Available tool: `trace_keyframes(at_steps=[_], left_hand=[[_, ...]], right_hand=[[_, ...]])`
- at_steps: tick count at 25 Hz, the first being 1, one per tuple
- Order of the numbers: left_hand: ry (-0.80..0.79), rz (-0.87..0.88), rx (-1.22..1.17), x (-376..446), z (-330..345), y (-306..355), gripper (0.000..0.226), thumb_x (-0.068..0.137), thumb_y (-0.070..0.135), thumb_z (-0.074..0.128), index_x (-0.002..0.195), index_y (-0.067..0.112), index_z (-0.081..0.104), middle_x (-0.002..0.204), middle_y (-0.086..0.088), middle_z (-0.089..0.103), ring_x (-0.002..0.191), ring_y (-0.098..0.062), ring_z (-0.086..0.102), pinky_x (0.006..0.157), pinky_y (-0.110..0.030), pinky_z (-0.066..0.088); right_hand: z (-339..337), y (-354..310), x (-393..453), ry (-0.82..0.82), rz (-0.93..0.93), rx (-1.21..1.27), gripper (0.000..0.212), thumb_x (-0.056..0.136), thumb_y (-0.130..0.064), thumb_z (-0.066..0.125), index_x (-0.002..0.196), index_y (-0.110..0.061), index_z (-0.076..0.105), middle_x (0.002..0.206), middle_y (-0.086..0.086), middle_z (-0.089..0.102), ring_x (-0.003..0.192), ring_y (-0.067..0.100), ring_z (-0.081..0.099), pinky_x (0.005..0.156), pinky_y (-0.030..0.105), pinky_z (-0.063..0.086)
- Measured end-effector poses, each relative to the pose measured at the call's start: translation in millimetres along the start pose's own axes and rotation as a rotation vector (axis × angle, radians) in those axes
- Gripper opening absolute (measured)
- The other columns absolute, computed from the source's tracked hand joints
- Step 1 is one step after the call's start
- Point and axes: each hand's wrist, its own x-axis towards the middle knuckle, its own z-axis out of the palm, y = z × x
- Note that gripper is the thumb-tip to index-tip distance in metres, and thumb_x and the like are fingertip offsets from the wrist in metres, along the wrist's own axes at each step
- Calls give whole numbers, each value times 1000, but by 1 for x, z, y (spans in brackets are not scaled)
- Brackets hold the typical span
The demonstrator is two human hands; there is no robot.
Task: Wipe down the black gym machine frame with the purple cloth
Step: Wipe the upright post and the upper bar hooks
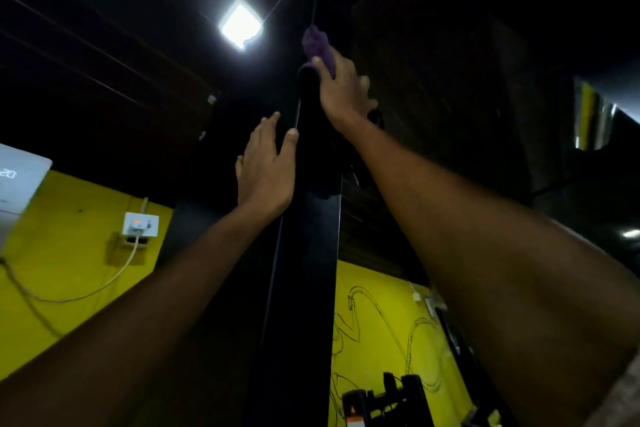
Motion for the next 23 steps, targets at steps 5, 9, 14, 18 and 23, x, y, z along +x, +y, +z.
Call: trace_keyframes(at_steps=[5, 9, 14, 18, 23], left_hand=[[-1, 2, -33, 4, 2, -4, 48, 102, 34, 38, 147, 20, 33, 154, -3, 28, 142, -17, 26, 117, -45, 18], [-3, -6, -28, -1, -1, -1, 48, 102, 35, 37, 148, 21, 31, 155, -2, 27, 142, -16, 25, 117, -45, 18], [-15, 3, -14, -2, -1, 0, 49, 102, 33, 35, 149, 20, 29, 156, -4, 27, 142, -18, 25, 117, -46, 20], [-16, 24, 19, -1, 1, -1, 50, 103, 34, 36, 149, 17, 28, 156, -5, 24, 144, -17, 21, 118, -41, 17], [-20, 17, -22, -1, -1, -1, 49, 102, 35, 38, 148, 19, 31, 156, -4, 26, 143, -16, 24, 117, -41, 20]], right_hand=[[3, 11, 14, -24, 139, 258, 42, 99, -46, 35, 134, -29, 49, 127, 4, 56, 116, 26, 52, 102, 35, 38], [5, 8, -24, -7, 124, 110, 44, 97, -51, 35, 138, -35, 42, 135, 3, 49, 120, 30, 46, 102, 45, 37], [-5, 2, -53, 14, -167, 42, 47, 98, -46, 41, 142, -33, 39, 146, -6, 38, 128, 26, 35, 104, 45, 32], [-3, 1, 0, 17, 10, 69, 46, 97, -51, 37, 141, -37, 38, 143, 0, 35, 127, 25, 34, 105, 46, 30], [1, 16, 24, -18, 282, 160, 48, 97, -54, 29, 136, -33, 46, 136, 9, 46, 124, 32, 43, 104, 44, 34]])
